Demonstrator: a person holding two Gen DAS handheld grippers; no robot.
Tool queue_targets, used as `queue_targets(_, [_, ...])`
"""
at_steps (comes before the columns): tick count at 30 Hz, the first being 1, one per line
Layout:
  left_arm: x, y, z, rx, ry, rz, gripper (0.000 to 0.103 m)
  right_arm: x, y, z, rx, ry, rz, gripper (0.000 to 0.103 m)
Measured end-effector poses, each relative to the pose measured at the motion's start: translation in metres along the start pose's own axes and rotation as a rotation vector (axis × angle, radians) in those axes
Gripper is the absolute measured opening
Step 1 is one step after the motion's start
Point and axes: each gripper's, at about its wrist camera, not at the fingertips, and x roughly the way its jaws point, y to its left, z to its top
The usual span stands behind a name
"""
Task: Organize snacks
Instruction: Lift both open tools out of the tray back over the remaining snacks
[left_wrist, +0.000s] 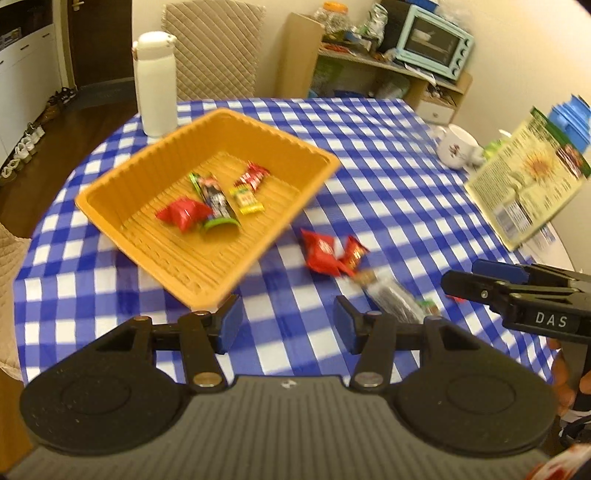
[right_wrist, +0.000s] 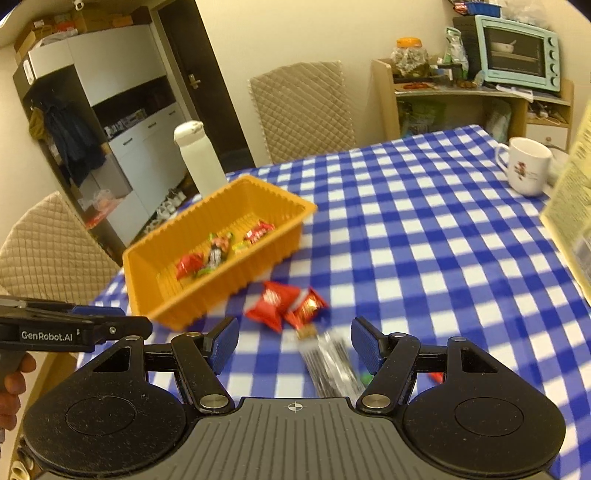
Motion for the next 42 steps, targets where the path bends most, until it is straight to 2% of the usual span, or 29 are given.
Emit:
queue_targets(11, [0.003, -0.023, -0.041, 0.041, 0.081, -0.002, 0.051, -0.035, -0.017, -0.048, 0.018, 0.068, -0.055, 0.068])
queue_targets(20, [0.007, -0.036, -0.055, 0.071, 0.116, -0.011, 0.051, -0.043, -0.028, -0.07, 0.013, 0.117, -0.085, 0.068])
queue_targets(31, [0.015, -0.045, -0.064, 0.102, 0.154, -0.019, 0.051, -0.037, -0.032, -0.085, -0.022, 0.169, -0.107, 0.068])
queue_targets(42, [0.025, -0.044, -0.065, 0.126, 0.176, -0.032, 0.051, -0.023, -0.028, -0.087, -0.049, 0.194, -0.109, 0.068])
